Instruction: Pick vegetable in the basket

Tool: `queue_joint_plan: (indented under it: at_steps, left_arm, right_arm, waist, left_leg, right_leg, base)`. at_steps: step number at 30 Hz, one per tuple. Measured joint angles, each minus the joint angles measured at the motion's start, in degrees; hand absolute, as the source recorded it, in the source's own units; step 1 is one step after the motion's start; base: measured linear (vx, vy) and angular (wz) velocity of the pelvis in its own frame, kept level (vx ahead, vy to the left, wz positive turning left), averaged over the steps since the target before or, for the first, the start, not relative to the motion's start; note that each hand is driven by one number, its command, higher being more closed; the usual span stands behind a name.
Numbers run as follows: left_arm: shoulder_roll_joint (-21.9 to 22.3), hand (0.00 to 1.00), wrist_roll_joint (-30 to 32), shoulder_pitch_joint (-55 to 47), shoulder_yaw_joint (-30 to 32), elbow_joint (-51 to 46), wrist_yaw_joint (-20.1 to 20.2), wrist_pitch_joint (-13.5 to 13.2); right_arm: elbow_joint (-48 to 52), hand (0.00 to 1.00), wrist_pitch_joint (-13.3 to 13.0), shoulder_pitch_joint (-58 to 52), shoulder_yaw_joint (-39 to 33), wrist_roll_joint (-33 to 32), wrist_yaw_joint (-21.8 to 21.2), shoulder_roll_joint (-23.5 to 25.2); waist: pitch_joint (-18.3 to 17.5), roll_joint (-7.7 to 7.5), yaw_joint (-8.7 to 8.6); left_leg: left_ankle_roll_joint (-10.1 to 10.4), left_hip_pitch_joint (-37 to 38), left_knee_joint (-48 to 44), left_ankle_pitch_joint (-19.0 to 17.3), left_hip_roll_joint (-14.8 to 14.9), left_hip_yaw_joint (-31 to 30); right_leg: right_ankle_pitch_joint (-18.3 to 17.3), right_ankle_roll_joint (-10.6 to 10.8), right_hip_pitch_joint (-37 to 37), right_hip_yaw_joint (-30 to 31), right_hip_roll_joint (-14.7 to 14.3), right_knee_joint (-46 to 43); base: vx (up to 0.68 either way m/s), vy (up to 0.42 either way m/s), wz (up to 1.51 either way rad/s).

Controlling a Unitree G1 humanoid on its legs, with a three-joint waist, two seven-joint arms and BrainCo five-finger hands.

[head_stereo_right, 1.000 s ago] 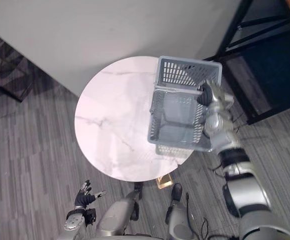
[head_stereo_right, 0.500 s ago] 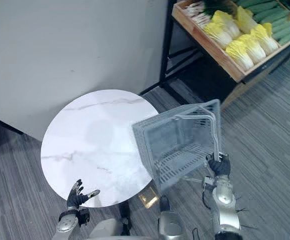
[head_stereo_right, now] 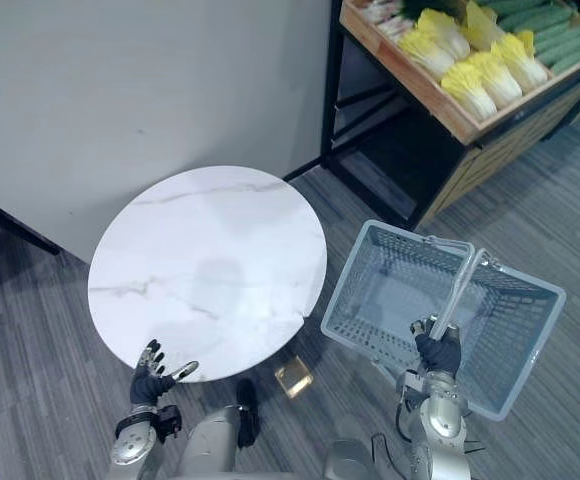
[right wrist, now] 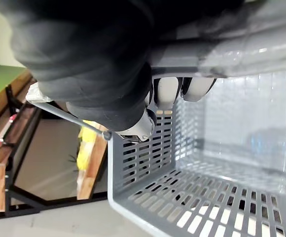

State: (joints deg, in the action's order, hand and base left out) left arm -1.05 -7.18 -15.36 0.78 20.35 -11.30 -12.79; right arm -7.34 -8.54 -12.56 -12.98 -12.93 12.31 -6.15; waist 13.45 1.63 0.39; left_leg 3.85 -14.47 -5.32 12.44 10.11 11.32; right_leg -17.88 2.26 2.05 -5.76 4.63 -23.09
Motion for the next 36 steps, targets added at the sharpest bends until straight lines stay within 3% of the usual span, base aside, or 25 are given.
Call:
queue_joint_plan:
  at_steps: [1, 2, 7, 9, 10, 11, 16, 21, 22, 23, 24, 26, 28, 30, 31, 32, 33, 34, 35, 36]
  left_arm:
    - [0.4, 0.00, 0.0, 0.1, -0.6, -0.4, 0.1, 0.0]
    - [0.7, 0.00, 0.0, -0.7, -0.5, -1.5, 0.1, 0.0]
    - [1.0, 0.00, -0.8, -4.7, 1.2, -5.3, 0.2, -0.4]
    - [1.1, 0.00, -1.2, -5.8, 1.4, -5.3, 0.2, -0.3]
    - [1.2, 0.00, -1.2, -5.7, 1.4, -5.3, 0.2, -0.3]
    - [1.3, 0.00, -1.2, -5.3, 1.5, -5.3, 0.1, -0.4]
    - [1.3, 0.00, -1.1, -3.3, 1.5, -5.2, 0.0, -0.4]
    - [0.4, 0.00, -1.1, -1.7, 1.6, -5.3, -0.7, -0.4]
    - [-0.2, 0.00, -1.1, -1.4, 1.7, -5.4, -1.4, -0.4]
    - [-0.4, 0.00, -1.1, -1.2, 1.7, -5.4, -1.4, -0.4]
    - [-0.5, 0.00, -1.1, -0.5, 1.6, -5.4, -1.3, -0.4]
    - [-1.5, 0.00, -1.1, 0.7, 1.9, -5.3, -1.4, -0.4]
    - [-1.8, 0.00, -1.1, 1.7, 1.8, -5.0, -1.1, -0.4]
    - [-1.5, 0.00, -1.1, 3.7, 1.8, -4.3, -0.7, -0.4]
    - [-1.2, 0.00, -1.1, 4.3, 1.8, -3.5, -0.3, -0.4]
    - [-1.1, 0.00, -1.1, 4.5, 1.3, -2.5, 0.1, -0.4]
    - [-1.1, 0.00, -1.1, 4.4, 0.8, -2.0, 0.2, -0.4]
    - [-0.8, 0.00, -1.1, 3.9, 0.2, -1.2, 0.1, -0.4]
    - [-0.9, 0.00, -1.1, 4.2, -0.5, -0.9, 0.2, -0.4]
    - [-0.8, 0.00, -1.1, 4.3, -0.8, -1.0, 0.2, -0.5]
  right_arm:
    - [-0.6, 1.00, 0.1, -0.4, -1.0, 0.0, 0.2, 0.1]
    - [-0.6, 1.00, 0.2, -0.6, -1.3, 0.0, 0.5, 0.1]
    - [2.1, 1.00, 0.4, -1.1, 0.0, 0.0, 0.2, 0.7]
    - [4.0, 1.00, 0.4, -2.3, -0.1, -0.1, 0.4, 1.4]
    - [4.7, 1.00, 0.4, -2.8, -0.5, -0.1, 0.5, 1.4]
    - [5.1, 1.00, 0.3, -3.2, -1.4, -0.5, 1.0, 1.6]
    - [5.6, 1.00, 0.2, -3.7, -3.8, -1.1, 1.5, 2.4]
    - [3.8, 1.00, 0.0, -1.1, -2.7, -1.2, 1.5, 2.8]
    - [1.4, 1.00, 0.0, 1.6, -1.9, -1.1, 1.5, 2.7]
    - [0.5, 1.00, 0.0, 2.8, -1.5, -1.1, 1.5, 2.5]
    - [-2.0, 1.00, -0.1, 4.6, -0.5, -1.1, 1.5, 1.1]
    - [-7.3, 1.00, 0.0, 7.0, 1.6, -1.1, 1.1, 0.2]
    - [-8.0, 1.00, 0.1, 7.3, 3.4, -0.8, 0.3, -0.1]
    - [-9.5, 1.00, 0.9, 7.3, 4.8, -0.3, -0.8, -0.8]
    - [-9.5, 1.00, 1.4, 7.3, 5.0, 0.1, -1.3, -1.0]
    - [-9.5, 1.00, 1.9, 7.2, 5.5, 0.2, -1.3, -1.4]
    - [-9.5, 1.00, 2.0, 7.0, 6.1, 0.2, -1.3, -1.7]
    - [-9.4, 1.00, 1.9, 7.0, 6.5, 0.2, -1.3, -1.8]
    - [-9.3, 1.00, 1.6, 7.2, 6.7, 0.1, -1.1, -1.6]
    - [-9.3, 1.00, 1.4, 8.2, 6.5, 0.0, -1.0, -1.8]
  waist:
    - [-0.1, -0.11, -0.05]
    - [-0.2, -0.17, -0.09]
    - [-0.3, 0.00, 0.59]
    - [-0.9, 0.33, 0.12]
    - [-1.4, 0.57, -0.01]
    - [-2.5, 0.47, -0.38]
    - [-3.0, -1.06, -1.19]
    - [-3.0, -1.09, -1.30]
    - [-3.0, -1.17, -1.24]
    - [-2.9, -1.20, -1.43]
    - [-2.5, -0.22, -2.82]
    - [-2.4, -0.25, -2.43]
    - [-2.0, 0.52, -3.03]
    - [-1.8, 1.19, -3.42]
    - [-1.5, 1.73, -3.33]
    - [-1.0, 2.48, -3.29]
    - [-0.9, 2.51, -3.24]
    - [-0.7, 2.14, -2.76]
    - [-0.6, 1.95, -2.66]
    - [-0.6, 1.94, -2.41]
  left_leg:
    - [0.3, 0.7, -1.2, -1.2, -0.1, 0.0]
    - [0.2, 1.1, -5.9, -5.1, -0.3, 0.7]
    - [0.3, 4.8, -18.3, -18.1, 1.5, -0.9]
    - [-0.4, 9.0, -17.0, -23.7, 2.0, -1.1]
    - [-0.4, 9.8, -15.1, -24.8, 2.0, -1.1]
    - [1.2, 10.6, -12.2, -25.3, 1.6, -0.4]
    - [1.3, 11.0, -12.7, -25.0, 0.2, 1.7]
    - [0.9, 14.0, -12.8, -25.3, 1.1, 9.4]
    - [0.8, 14.8, -12.4, -25.7, 2.5, 12.1]
    - [0.7, 15.3, -11.9, -26.1, 2.7, 13.5]
    - [1.8, 16.8, -10.2, -27.8, 3.4, 16.9]
    - [2.5, 20.1, -8.8, -28.4, 3.9, 22.6]
    - [2.5, 21.5, -9.4, -28.4, 4.2, 23.6]
    - [2.4, 20.9, -18.0, -28.4, 7.4, 23.1]
    - [1.3, 20.0, -24.7, -27.7, 9.7, 21.9]
    - [-3.6, 17.5, -35.2, -23.9, 12.6, 18.2]
    - [-5.4, 16.1, -40.1, -19.8, 13.4, 15.9]
    - [-4.8, 13.5, -47.6, -16.9, 13.1, 11.0]
    - [-3.3, 10.9, -50.7, -19.6, 11.8, 8.2]
    - [-2.4, 6.0, -53.7, -23.6, 8.6, 4.0]
  right_leg:
    - [0.2, -1.1, 0.4, -0.4, 0.1, -0.4]
    - [0.8, -2.3, 1.4, 0.0, 0.3, -0.6]
    - [4.5, -3.0, 5.6, 6.2, -2.1, -0.6]
    - [4.7, -2.9, 6.2, 8.4, -4.1, -0.7]
    - [4.2, -2.7, 6.6, 8.7, -4.4, -0.7]
    - [3.9, -2.3, 7.4, 8.6, -4.0, -0.6]
    - [6.1, 1.0, 7.3, 10.6, -2.6, 1.1]
    - [10.3, 2.7, 8.7, 15.6, -4.5, 4.3]
    - [12.1, 1.9, 10.5, 9.8, -4.0, 5.9]
    - [11.6, -1.3, 11.0, 4.5, -3.1, 6.7]
    - [10.8, -3.5, 11.5, -7.2, -0.2, 5.6]
    - [11.2, -3.9, 11.5, -20.6, 4.3, 3.2]
    - [11.8, -2.7, 12.1, -18.7, 2.8, 2.6]
    - [10.9, -3.3, 12.0, -15.4, 0.2, 2.1]
    - [10.6, -3.8, 10.6, -14.1, -1.2, 2.4]
    - [10.1, -4.5, 7.8, -12.5, -3.0, 3.3]
    - [10.0, -4.7, 6.1, -11.2, -3.5, 4.3]
    - [10.0, -4.7, 3.0, -8.1, -3.7, 6.8]
    - [10.0, -4.7, 1.9, -6.8, -3.7, 7.8]
    - [9.8, -4.6, 0.3, -4.1, -3.2, 9.6]
  base:
    - [-0.37, -0.217, 0.30]
    - [-0.26, -0.158, -0.02]
    - [-0.14, -0.048, -0.65]
    - [-0.10, 0.091, -0.67]
    - [-0.11, 0.139, -0.35]
    - [-0.08, 0.140, -0.18]
    - [0.04, 0.104, -0.20]
    - [0.04, 0.076, -1.05]
    - [-0.01, -0.009, -1.72]
    - [-0.02, -0.027, -1.60]
    - [0.02, 0.018, -1.32]
    - [0.09, -0.022, -1.65]
    - [0.17, -0.145, -1.41]
    - [0.24, -0.145, -1.23]
    - [0.28, -0.140, -1.19]
    - [0.34, -0.140, -1.09]
    - [0.30, -0.064, -1.21]
    - [0.31, 0.022, -0.97]
    - [0.34, 0.087, -1.12]
    - [0.33, 0.105, -0.90]
